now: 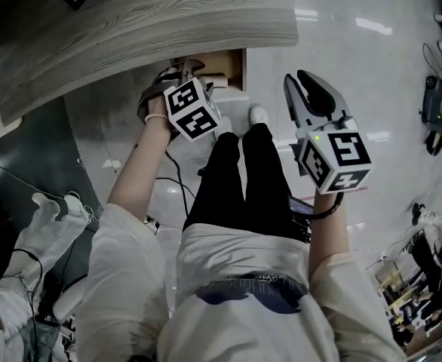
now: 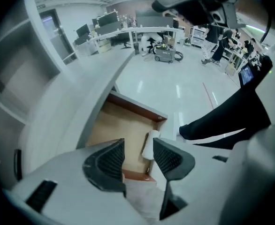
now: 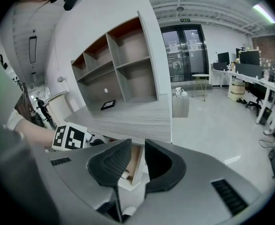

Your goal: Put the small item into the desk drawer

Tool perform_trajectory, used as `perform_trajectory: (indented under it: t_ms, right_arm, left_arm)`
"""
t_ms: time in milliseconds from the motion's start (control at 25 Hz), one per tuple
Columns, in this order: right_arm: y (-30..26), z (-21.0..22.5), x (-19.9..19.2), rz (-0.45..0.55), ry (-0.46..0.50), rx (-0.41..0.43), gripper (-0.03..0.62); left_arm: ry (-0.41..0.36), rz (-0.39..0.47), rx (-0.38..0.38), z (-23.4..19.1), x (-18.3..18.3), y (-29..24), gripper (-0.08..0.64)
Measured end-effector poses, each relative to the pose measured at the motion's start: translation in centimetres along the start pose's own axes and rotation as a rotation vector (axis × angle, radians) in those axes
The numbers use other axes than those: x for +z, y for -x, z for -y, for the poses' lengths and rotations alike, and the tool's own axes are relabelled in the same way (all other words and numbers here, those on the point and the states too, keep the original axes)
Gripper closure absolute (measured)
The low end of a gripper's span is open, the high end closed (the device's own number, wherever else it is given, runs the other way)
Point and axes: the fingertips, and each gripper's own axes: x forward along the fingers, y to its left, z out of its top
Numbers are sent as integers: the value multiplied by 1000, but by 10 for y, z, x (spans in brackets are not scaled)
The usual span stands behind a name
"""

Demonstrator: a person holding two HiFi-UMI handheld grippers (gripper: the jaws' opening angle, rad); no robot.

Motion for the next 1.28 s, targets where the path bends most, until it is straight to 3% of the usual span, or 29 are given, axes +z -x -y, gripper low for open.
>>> perform_trajectory:
  t_ms: [160,360,600,840,1040,1280]
  right_arm:
    - [4,-11,12,-18,27,19,506]
    - [12,-25,34,-23,64,57,506]
    - [33,-42,69,12,77,107,506]
    - [67,-62,109,88,109,164,506]
    - [87,-85,157,203,143,234,506]
    - [128,-119,213,420,203,321,506]
  left_arm:
    - [97,69,34,-3,8,43,374]
    - [263,194,133,-18,23,108,374]
    - [551,426,251,-33,49,199,374]
    - [772,644,418,-38,74,297,374]
    - [822,824,595,-52,91,373,374]
    - [737,962,798,-48,111,459,376]
